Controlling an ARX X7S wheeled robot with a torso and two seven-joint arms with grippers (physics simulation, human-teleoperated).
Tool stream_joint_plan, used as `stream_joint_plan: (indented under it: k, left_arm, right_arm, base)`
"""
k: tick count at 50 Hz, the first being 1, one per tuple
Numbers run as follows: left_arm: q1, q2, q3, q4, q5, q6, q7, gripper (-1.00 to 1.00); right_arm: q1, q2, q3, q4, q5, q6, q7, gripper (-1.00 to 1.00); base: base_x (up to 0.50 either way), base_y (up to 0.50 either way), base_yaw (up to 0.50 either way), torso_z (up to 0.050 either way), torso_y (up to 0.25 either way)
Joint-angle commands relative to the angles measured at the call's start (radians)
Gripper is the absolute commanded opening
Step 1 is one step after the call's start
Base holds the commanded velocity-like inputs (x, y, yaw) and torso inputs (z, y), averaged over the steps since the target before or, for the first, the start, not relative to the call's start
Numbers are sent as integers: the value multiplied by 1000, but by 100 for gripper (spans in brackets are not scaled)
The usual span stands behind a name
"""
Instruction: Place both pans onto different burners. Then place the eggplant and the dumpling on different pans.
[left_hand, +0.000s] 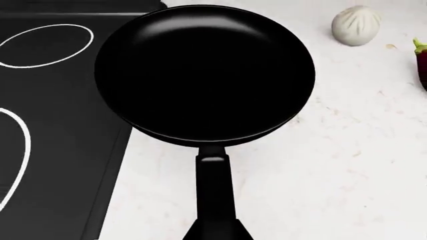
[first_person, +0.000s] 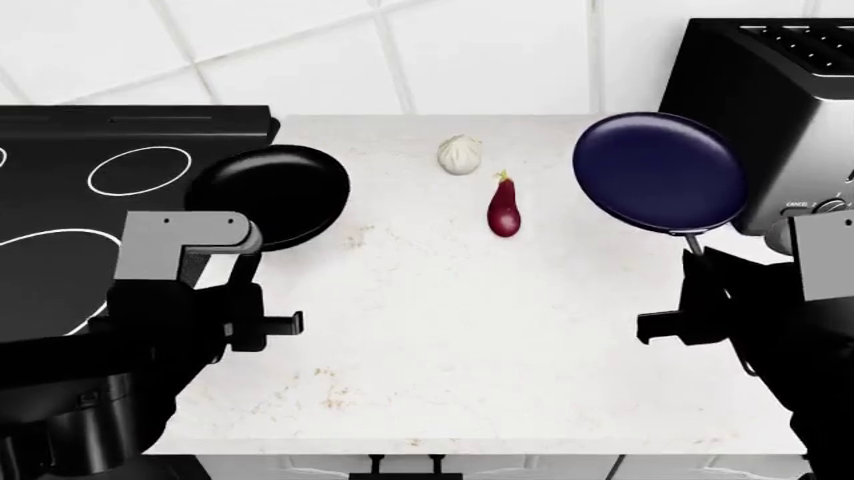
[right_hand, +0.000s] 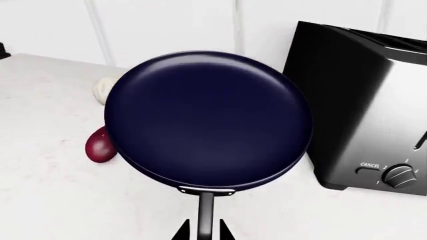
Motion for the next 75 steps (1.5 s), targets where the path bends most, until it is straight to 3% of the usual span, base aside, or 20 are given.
stream_joint_plan:
  k: [1, 18, 75]
  left_arm:
    - [-34, -25, -12, 49, 14, 15, 2, -100]
    - [-38, -59, -11, 109, 6, 30, 8, -100]
    - [-30, -95, 21, 116, -17, 78, 0, -100]
  right_arm:
    - [25, 9, 31, -26, -20, -13, 8, -100]
    - [25, 13, 14, -38, -10, -25, 4, -100]
    - [35, 25, -14, -28, 16, -49, 18, -100]
  base:
    - [0, 0, 0, 0, 0]
    - [0, 11, 0, 1, 4]
    - [0, 499, 0, 1, 3]
